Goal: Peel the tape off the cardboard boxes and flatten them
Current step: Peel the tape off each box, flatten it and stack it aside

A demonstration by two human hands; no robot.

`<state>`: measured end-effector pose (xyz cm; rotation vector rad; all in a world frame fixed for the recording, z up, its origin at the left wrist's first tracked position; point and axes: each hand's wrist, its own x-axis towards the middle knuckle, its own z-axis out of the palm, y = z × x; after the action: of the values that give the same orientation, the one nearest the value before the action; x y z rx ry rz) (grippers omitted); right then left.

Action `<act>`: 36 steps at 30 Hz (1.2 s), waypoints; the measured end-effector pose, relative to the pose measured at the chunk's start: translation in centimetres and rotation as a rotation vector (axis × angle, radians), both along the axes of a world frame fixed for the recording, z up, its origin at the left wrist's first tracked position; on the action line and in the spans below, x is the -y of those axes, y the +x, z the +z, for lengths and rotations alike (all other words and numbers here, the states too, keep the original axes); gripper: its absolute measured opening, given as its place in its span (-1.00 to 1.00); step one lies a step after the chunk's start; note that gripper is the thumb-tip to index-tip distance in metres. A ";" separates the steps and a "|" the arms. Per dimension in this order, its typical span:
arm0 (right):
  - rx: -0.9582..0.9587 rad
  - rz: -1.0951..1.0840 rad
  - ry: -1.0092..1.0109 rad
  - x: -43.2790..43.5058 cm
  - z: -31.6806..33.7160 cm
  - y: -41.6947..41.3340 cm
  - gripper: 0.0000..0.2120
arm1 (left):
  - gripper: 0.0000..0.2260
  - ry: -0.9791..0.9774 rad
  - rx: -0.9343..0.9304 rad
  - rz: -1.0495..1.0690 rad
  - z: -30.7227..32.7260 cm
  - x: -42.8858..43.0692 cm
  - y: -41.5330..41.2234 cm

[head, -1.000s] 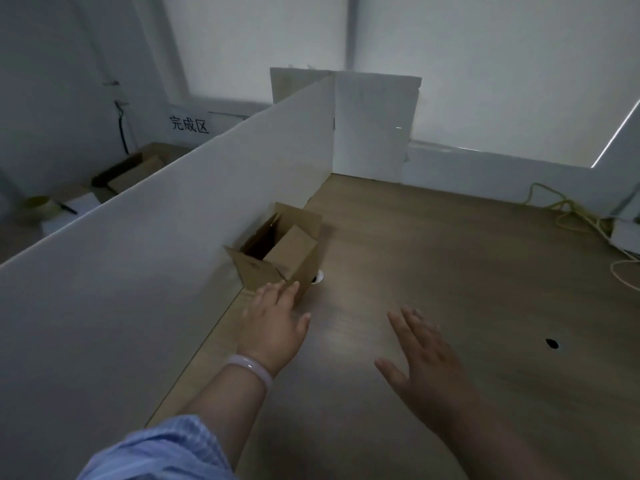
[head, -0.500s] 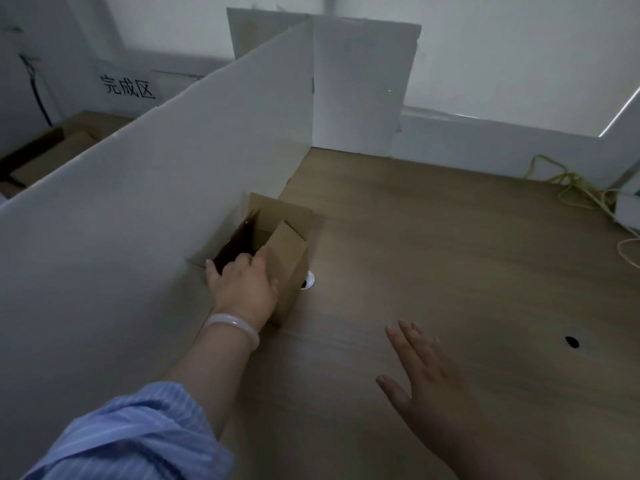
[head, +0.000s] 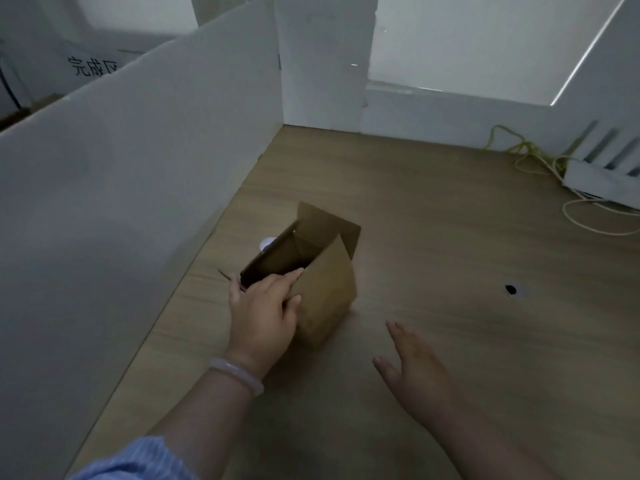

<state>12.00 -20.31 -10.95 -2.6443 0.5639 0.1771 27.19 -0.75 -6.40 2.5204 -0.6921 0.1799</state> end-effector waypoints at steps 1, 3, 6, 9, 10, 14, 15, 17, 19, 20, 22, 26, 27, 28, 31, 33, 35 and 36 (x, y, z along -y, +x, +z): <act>-0.005 -0.034 0.061 0.4 0.2 -0.8 -0.35 | -0.64 -0.070 -0.055 -0.016 -0.1 0.6 -1.2; 0.052 -0.129 0.201 1.4 0.9 -2.4 -0.40 | -0.63 -0.313 -0.279 -0.062 -0.3 1.6 -3.3; 0.237 -0.358 0.474 2.9 2.1 -4.8 -0.56 | -0.65 -0.776 -0.666 -0.018 0.6 3.4 -6.2; 0.419 -0.623 0.815 4.1 2.8 -7.1 -0.67 | -0.69 -0.925 -0.861 0.060 1.1 4.1 -8.7; 0.459 -0.702 0.912 4.4 2.9 -7.8 -0.66 | -0.70 -0.968 -0.933 0.070 0.9 4.1 -9.2; 0.376 -0.850 1.111 5.4 3.1 -10.8 -0.65 | -0.69 -1.081 -1.254 0.055 0.3 4.1 -11.1; 0.313 -0.879 1.186 5.4 3.1 -11.6 -0.63 | -0.69 -1.073 -1.306 0.057 0.1 4.2 -11.8; 0.201 -0.934 1.333 5.3 3.0 -12.6 -0.58 | -0.70 -1.038 -1.366 0.096 -0.7 4.6 -13.0; 0.177 -0.975 1.406 5.1 2.9 -13.1 -0.61 | -0.72 -0.953 -1.355 0.177 -1.5 4.8 -13.9; 0.194 -0.985 1.388 5.1 3.1 -13.3 -0.62 | -0.73 -0.886 -1.323 0.204 -1.7 4.9 -14.2; 0.256 -0.966 1.216 5.3 3.5 -13.6 -0.62 | -0.70 -0.687 -1.206 0.209 -1.9 5.0 -14.8; 0.283 -0.849 0.726 6.4 3.4 -14.4 -0.61 | -0.59 -0.521 -0.999 0.093 -1.4 4.9 -15.9; 0.271 -0.828 0.678 6.6 3.4 -14.4 -0.62 | -0.58 -0.539 -1.043 0.039 -0.8 5.1 -16.3; 0.248 -0.798 0.637 6.7 3.3 -14.3 -0.61 | -0.56 -0.551 -1.112 -0.008 -0.3 5.5 -16.7; 0.200 -0.649 0.539 6.3 3.1 -13.8 -0.63 | -0.57 -0.536 -1.194 -0.141 0.3 6.9 -17.9; 0.237 -0.525 0.494 6.0 3.3 -13.4 -0.53 | -0.60 -0.465 -1.173 -0.159 -0.5 7.3 -18.1; 0.226 -0.404 0.432 5.8 3.6 -13.3 -0.30 | -0.65 -0.425 -1.173 -0.138 -1.5 7.1 -17.9; 0.188 -0.363 0.427 5.7 3.4 -13.2 -0.19 | -0.63 -0.394 -1.163 -0.129 -2.1 6.8 -17.9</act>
<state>-1.25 -25.98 -7.52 -2.0810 0.8258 -0.0566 9.32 -7.57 -8.46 1.7491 -0.2668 -1.0078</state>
